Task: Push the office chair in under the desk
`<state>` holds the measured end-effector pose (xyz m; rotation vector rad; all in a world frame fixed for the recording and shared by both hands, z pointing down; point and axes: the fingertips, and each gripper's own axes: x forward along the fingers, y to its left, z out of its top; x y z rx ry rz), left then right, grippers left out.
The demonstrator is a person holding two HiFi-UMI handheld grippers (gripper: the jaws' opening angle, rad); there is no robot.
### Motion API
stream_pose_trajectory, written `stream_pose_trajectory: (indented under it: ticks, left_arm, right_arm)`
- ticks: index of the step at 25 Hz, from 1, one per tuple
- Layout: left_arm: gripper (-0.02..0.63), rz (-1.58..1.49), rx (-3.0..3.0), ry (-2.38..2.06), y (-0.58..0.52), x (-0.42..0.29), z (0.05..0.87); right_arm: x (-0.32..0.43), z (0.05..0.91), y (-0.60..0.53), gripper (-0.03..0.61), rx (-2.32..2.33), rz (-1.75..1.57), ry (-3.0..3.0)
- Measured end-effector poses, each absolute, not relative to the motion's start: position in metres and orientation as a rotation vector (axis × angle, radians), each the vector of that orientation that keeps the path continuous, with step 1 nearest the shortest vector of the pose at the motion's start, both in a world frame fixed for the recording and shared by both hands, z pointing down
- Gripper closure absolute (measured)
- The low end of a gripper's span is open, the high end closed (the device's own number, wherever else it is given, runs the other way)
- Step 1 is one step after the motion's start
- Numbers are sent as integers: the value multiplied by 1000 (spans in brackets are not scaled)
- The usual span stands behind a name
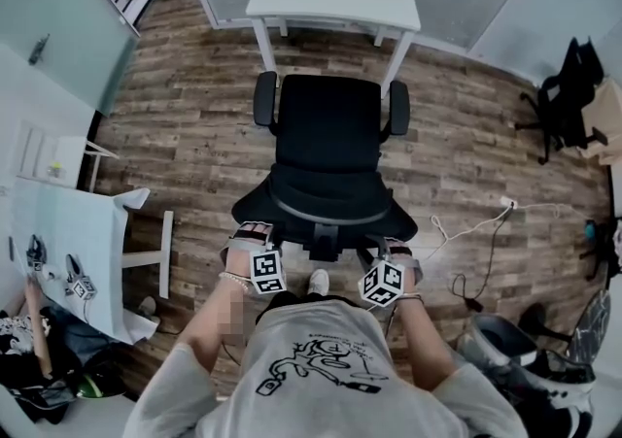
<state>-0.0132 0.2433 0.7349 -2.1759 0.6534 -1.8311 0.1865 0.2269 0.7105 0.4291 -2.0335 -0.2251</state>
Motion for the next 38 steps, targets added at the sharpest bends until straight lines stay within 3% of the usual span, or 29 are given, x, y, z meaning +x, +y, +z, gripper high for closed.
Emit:
stream_pose_trajectory:
  ticks: [38]
  left_arm:
    - [502, -1827, -2152, 493, 141, -30, 734]
  right_arm:
    - [167, 709, 123, 420, 458, -201, -2031]
